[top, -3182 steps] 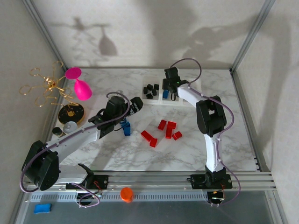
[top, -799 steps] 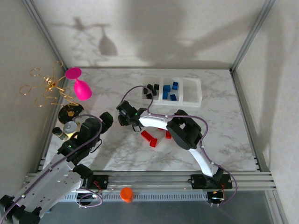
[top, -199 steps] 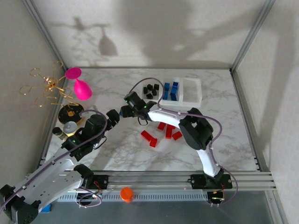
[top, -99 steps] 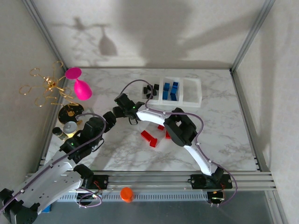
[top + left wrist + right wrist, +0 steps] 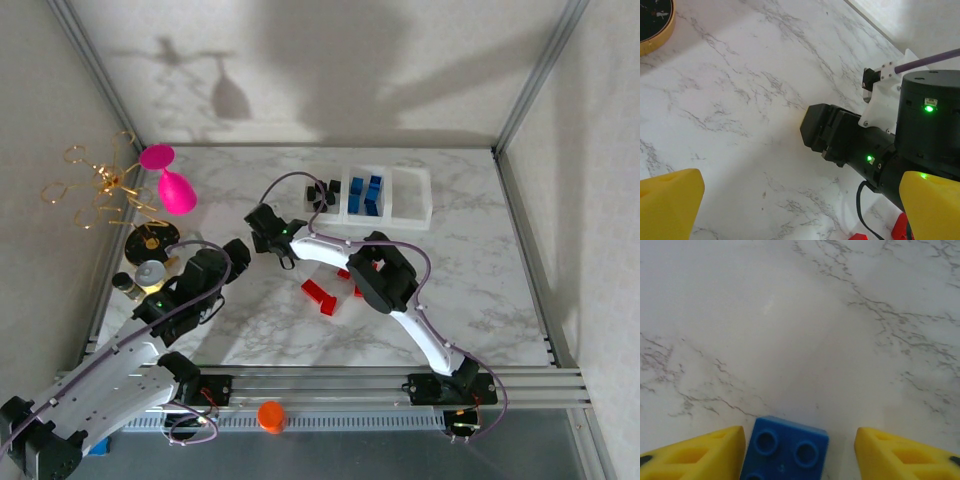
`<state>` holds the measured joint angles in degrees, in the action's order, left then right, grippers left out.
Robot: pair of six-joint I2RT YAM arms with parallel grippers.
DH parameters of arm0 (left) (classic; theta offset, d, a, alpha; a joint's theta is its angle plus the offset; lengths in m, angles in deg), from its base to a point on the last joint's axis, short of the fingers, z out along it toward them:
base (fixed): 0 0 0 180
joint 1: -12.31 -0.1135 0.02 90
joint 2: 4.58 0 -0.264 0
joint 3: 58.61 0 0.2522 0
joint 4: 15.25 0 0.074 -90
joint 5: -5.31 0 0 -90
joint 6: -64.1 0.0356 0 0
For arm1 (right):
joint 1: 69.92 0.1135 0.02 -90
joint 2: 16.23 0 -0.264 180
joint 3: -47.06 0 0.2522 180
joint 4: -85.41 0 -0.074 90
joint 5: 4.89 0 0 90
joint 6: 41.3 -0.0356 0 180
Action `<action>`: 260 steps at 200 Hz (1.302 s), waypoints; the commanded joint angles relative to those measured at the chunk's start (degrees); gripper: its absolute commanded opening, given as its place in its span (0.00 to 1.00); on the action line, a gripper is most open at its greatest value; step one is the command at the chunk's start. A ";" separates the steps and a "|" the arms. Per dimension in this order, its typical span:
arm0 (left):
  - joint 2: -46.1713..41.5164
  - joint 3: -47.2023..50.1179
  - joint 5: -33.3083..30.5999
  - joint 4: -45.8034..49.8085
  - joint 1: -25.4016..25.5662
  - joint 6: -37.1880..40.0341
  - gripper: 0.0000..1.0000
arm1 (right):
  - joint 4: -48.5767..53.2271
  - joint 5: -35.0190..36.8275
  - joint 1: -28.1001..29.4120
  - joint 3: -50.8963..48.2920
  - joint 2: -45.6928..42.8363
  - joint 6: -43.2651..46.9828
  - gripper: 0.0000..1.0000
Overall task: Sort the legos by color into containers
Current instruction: Pick up the lego from the center of the table, then place the lego in the container.
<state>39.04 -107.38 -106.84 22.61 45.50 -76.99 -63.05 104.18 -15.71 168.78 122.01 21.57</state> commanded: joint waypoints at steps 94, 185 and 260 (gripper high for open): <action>-0.29 -0.40 0.90 -0.45 -0.59 -0.85 1.00 | -0.33 -1.50 -0.29 -3.20 -5.83 2.88 0.27; 2.51 -0.16 8.67 -8.10 -0.14 1.59 1.00 | -3.91 -0.79 -5.22 -20.72 -25.84 0.79 0.28; 12.63 -2.47 12.62 -17.08 3.77 2.31 1.00 | -4.85 -1.25 -16.24 -29.63 -33.80 2.41 0.28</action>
<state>49.09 -107.73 -96.04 10.13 47.45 -75.55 -67.40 102.73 -27.92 140.61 90.49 23.42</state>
